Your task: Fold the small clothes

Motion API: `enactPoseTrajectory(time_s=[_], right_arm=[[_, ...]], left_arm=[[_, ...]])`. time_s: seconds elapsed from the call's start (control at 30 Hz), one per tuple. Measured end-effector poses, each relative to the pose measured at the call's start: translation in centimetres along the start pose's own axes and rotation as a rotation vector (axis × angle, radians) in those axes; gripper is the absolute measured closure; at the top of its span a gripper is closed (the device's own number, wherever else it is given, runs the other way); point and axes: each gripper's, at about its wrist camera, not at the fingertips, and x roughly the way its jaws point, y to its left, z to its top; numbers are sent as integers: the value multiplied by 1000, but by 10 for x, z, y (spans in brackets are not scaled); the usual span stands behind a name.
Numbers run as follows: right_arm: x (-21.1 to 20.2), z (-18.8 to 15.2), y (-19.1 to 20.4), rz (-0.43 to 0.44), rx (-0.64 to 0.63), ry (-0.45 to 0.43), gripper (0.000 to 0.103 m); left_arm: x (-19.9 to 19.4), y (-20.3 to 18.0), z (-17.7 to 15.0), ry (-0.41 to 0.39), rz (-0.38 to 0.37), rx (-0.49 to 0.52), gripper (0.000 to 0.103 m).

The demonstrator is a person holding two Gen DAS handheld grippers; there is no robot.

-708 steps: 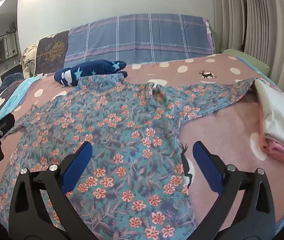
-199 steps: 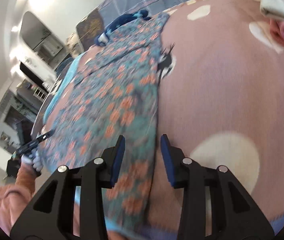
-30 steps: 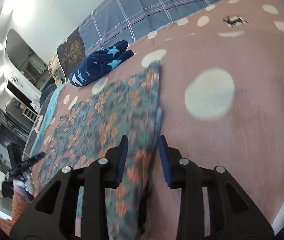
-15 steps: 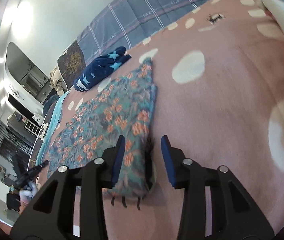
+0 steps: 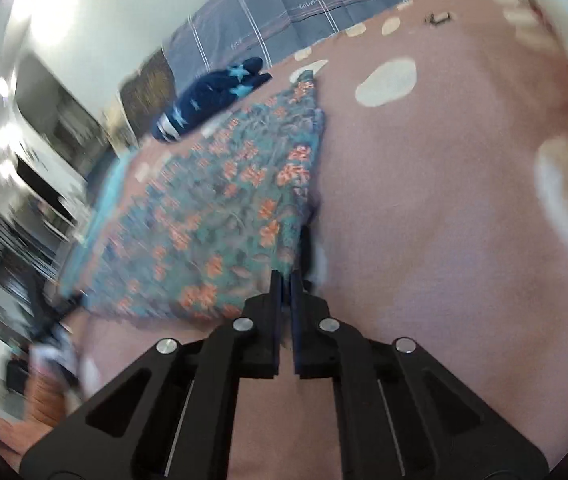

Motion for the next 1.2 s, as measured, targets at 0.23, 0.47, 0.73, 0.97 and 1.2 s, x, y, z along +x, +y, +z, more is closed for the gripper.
enactPoseTrajectory(time_s=[0.23,0.47,0.73,0.97,1.2], right_arm=[[-7,-3,-28,-61,68,15,99],[7,8,-12,-34,56,0,91],[6,13,-18,-73,113,-22,84],[17,19,-25,-71,153,-11,82],[21,22,-16,-65,114,-17,80]], left_arm=[[-21,6,47,-106,-46,-53,72],[76,9,142,28,-33,-42,64],[106,14,178,-19,-31,-29,102],[91,31,167,0,61,-29,102],[37,-100,131,-29,-139,279,66]])
